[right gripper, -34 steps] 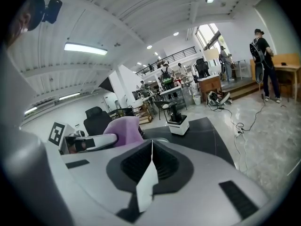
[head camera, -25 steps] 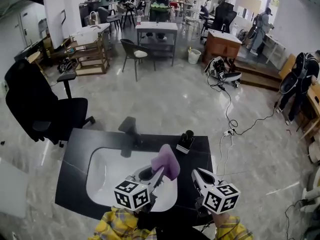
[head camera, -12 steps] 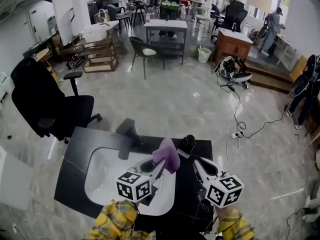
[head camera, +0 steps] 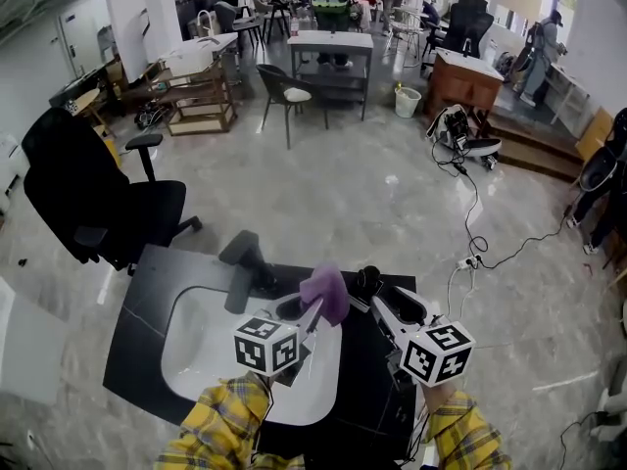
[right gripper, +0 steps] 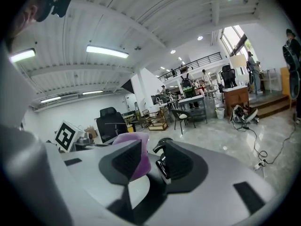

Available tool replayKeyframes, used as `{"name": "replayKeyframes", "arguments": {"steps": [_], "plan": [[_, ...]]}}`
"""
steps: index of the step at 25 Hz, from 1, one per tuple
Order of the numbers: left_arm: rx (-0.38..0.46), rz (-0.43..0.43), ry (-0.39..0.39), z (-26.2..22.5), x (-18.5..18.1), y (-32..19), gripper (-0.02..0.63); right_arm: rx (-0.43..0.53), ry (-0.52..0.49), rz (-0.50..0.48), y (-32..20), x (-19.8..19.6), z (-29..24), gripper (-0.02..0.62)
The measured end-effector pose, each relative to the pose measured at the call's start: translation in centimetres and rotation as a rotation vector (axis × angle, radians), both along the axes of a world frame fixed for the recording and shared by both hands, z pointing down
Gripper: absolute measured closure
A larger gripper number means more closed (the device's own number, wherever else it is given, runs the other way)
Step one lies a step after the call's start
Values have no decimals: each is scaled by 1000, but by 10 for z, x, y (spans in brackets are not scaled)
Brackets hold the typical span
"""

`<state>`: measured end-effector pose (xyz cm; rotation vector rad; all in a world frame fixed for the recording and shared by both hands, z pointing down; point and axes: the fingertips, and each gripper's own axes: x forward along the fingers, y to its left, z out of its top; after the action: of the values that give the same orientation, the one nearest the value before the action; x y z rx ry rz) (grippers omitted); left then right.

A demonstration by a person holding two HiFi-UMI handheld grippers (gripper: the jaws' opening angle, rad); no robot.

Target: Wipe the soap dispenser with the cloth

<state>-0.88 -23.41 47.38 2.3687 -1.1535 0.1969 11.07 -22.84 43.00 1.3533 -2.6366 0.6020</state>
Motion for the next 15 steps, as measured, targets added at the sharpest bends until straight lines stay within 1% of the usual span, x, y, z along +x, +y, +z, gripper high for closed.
{"name": "replayKeyframes", "arguments": {"steps": [5, 8, 11, 13, 15], "plan": [[10, 5, -59, 9, 6, -21, 541, -28, 0, -7, -17, -1, 16, 434], [24, -12, -71, 7, 1, -35, 541, -24, 12, 10, -31, -3, 16, 401], [34, -11, -83, 5, 1, -46, 541, -22, -2, 22, -48, -3, 11, 399], [38, 2, -103, 7, 4, -51, 541, -37, -14, 32, -58, -3, 12, 399], [44, 22, -120, 9, 8, -57, 541, -54, -3, 40, -67, -3, 16, 399]]}}
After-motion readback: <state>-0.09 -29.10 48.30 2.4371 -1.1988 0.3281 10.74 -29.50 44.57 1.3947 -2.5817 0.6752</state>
